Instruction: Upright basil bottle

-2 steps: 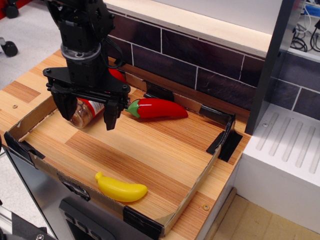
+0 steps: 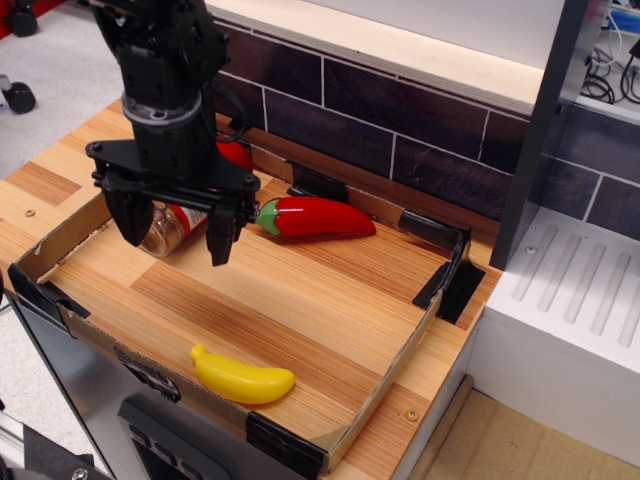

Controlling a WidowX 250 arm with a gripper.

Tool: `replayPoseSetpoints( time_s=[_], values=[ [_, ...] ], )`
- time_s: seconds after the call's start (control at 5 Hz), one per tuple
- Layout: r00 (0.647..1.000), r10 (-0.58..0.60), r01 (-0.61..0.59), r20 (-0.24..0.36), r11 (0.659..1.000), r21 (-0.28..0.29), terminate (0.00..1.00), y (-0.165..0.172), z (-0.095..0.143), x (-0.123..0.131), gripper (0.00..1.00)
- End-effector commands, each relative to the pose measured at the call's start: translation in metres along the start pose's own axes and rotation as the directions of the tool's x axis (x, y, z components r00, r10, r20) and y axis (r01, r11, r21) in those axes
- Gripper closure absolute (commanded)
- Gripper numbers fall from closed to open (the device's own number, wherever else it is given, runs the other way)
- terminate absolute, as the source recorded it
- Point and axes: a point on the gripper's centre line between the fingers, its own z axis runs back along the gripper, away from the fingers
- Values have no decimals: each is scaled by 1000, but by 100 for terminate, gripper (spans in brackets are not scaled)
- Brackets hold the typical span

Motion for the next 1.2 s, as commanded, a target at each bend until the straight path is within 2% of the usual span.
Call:
replayPoseSetpoints(
  time_s=[0.0, 0.2, 0.4, 0.6, 0.8, 1.0],
  values=[
    [968, -192, 195, 162, 981, -1, 0, 21, 30, 59, 0],
    [948, -261, 262, 184, 965, 16, 0, 19, 35, 83, 0],
    [950, -217, 216, 225, 976, 29, 0, 18, 30, 109, 0],
    [954, -192, 188, 230, 981, 41, 0, 14, 22, 123, 0],
    [954, -197, 184, 228, 980, 79, 0, 12, 9, 129, 0],
    [952, -218, 200, 213, 974, 106, 0, 8, -3, 128, 0]
  ],
)
